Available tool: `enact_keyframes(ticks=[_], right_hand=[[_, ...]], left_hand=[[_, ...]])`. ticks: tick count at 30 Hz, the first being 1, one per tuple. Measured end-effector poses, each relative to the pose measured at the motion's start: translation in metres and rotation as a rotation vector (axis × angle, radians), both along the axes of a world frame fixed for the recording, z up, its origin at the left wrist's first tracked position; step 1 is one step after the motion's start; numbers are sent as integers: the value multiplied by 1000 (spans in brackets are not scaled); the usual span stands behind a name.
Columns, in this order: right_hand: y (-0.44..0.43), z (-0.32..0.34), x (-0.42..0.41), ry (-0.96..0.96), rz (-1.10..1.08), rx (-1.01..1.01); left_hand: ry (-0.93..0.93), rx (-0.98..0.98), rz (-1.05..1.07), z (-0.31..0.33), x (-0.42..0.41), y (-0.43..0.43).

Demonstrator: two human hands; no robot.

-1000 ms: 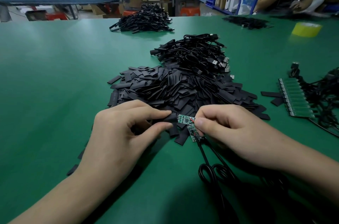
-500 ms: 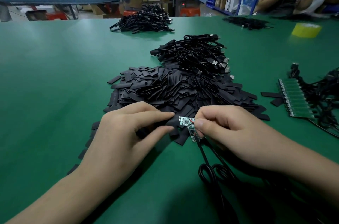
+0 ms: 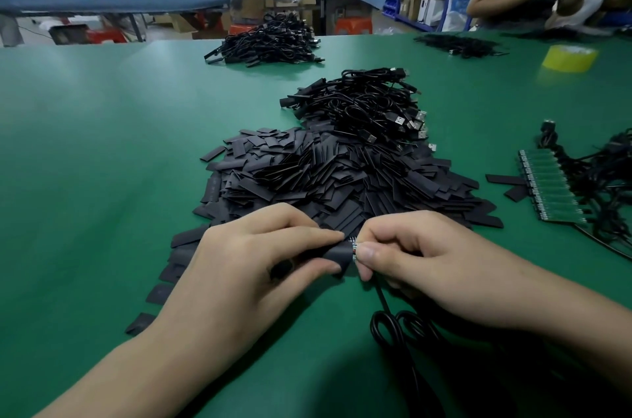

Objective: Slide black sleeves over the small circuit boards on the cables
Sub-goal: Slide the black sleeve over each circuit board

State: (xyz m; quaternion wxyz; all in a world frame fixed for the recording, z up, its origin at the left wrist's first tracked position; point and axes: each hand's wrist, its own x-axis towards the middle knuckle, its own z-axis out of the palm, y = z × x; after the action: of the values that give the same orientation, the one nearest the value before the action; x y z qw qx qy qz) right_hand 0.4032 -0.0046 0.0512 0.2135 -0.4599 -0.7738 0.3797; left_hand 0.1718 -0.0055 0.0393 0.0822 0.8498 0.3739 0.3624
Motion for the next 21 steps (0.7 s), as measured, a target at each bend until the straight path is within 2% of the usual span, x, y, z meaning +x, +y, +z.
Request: enact_keyframes(ticks=[2,4,7,9,12,17,19,21], right_hand=[[-1,-1,-2,75,-15,8],[-1,0,-3,130,-78,145],[-3,3,0,101,-93,403],[-4,4,-1,59,-77,499],[-3,4,1,72,-89,539],[-5,2,-2,16,-79,574],[-5,1,-2,30,-99,552],[-5,1,-2,141,-123,438]], left_hand=[[-28,-9,30,1,0,0],[-73,-25,69,2,0,2],[-169,-78,98,1,1,3],[-238,-135,84,0,1,4],[-315,-203,70,-2,2,4],[-281,-204,40,-4,6,3],[-283,-194,37,-3,7,2],[-280,-164,42,-2,7,2]])
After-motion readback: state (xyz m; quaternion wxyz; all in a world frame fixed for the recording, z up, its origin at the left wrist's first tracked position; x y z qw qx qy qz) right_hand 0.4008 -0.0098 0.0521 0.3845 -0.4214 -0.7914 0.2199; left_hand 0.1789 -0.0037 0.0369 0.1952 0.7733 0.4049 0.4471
